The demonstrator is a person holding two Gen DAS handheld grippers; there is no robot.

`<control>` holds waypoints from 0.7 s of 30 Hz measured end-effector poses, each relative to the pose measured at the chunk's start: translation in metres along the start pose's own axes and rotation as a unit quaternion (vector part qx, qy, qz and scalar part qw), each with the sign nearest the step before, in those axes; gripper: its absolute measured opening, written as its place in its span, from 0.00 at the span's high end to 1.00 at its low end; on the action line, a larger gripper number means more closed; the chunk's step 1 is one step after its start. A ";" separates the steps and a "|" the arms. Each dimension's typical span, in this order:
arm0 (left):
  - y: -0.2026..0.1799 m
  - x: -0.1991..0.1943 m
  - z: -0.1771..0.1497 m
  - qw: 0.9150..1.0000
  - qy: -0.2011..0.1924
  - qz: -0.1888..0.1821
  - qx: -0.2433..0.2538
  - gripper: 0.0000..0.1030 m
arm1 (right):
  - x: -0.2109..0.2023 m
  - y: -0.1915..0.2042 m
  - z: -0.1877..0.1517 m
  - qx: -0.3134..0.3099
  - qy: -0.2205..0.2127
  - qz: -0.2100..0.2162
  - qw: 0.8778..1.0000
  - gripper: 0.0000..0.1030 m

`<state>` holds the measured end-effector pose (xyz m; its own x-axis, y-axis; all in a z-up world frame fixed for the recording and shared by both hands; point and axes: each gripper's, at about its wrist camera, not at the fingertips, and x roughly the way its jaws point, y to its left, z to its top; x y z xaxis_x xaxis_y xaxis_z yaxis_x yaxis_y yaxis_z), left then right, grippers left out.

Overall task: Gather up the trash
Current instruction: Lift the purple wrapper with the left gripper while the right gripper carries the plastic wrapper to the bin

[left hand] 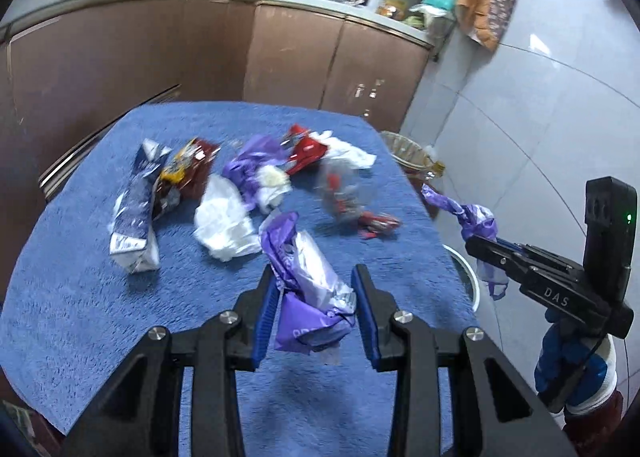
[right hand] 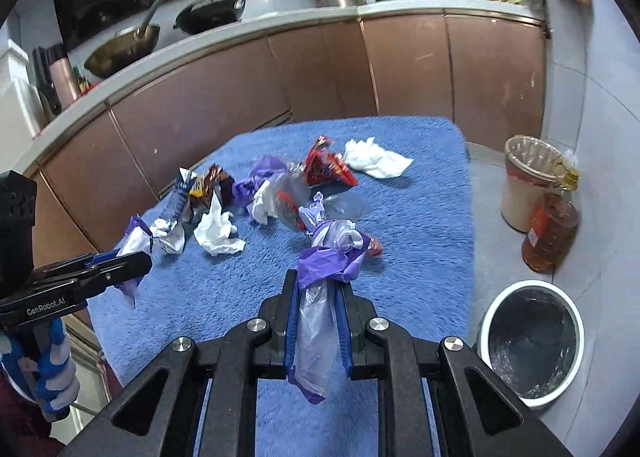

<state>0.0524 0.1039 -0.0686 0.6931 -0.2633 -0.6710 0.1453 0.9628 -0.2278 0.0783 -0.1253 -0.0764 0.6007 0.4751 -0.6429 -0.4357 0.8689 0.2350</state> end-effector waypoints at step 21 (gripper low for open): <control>-0.214 0.118 0.061 0.972 0.064 -0.119 0.192 0.66 | -0.064 -0.149 -0.031 0.149 -0.060 -0.157 0.974 0.84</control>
<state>0.1462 -0.1299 -0.0558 0.5172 -0.4639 -0.7192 0.5609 0.8184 -0.1246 0.0847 -0.2896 -0.0930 0.7547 0.1760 -0.6320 -0.0141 0.9674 0.2527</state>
